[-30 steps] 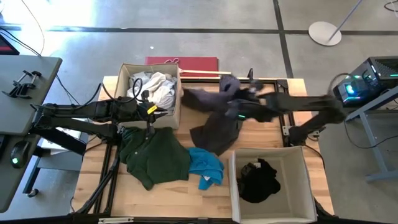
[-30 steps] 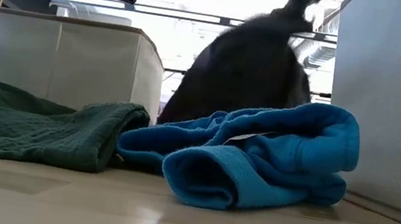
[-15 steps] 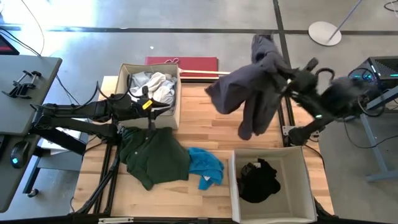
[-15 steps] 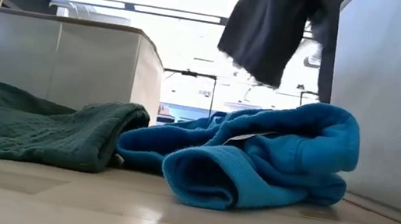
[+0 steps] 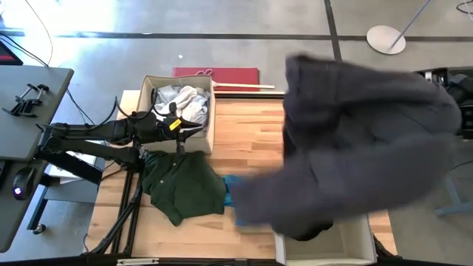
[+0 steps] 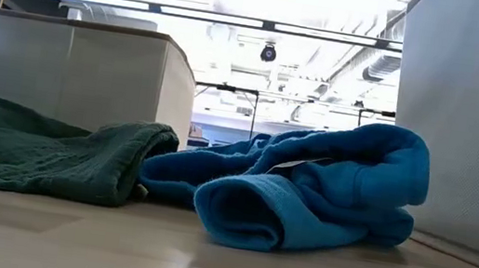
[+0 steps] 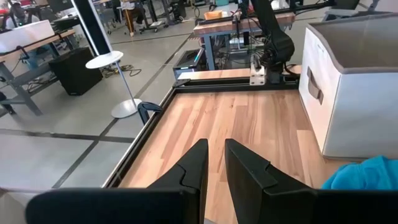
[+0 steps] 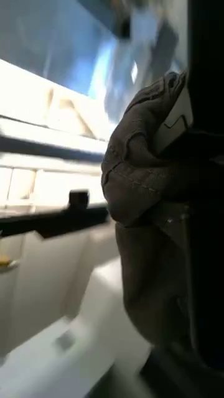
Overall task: Sort clothes
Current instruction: Put the gray shorts into the bottom laundry organizer
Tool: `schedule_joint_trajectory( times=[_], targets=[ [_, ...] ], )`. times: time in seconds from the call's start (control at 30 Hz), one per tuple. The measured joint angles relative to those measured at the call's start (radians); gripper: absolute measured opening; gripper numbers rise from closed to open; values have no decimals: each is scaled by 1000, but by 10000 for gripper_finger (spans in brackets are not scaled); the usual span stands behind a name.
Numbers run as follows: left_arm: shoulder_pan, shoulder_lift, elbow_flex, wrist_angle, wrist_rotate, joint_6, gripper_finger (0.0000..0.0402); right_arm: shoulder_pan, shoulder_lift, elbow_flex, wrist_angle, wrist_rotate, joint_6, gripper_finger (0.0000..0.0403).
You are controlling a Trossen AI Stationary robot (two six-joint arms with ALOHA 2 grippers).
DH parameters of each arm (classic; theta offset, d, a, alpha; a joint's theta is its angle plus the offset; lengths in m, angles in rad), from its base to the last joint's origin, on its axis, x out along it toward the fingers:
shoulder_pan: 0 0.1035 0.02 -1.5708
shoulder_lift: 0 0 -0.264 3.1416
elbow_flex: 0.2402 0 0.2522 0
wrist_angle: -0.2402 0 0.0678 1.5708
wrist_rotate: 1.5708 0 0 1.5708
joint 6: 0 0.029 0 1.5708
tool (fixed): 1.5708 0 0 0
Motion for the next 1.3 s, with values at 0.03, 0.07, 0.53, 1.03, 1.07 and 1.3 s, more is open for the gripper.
schedule_joint_trajectory(
  times=[0.03,0.07,0.53,1.03,1.07,1.3],
  targets=[
    [0,0,0,0,0,0,44,20,-10,1,-36,1,28,49],
    [-1,0,0,-1,0,-2,44,41,-22,1,-84,12,58,49],
    [-2,0,0,-34,0,-28,44,236,77,0,-1165,702,963,51],
    [-2,0,0,-39,0,-53,44,374,274,0,-1642,581,2098,44],
    [-2,0,0,-39,0,-53,44,376,285,0,-1640,559,2131,44],
    [-2,1,0,-42,0,-56,44,393,398,0,-1781,293,2451,43]
  ],
)
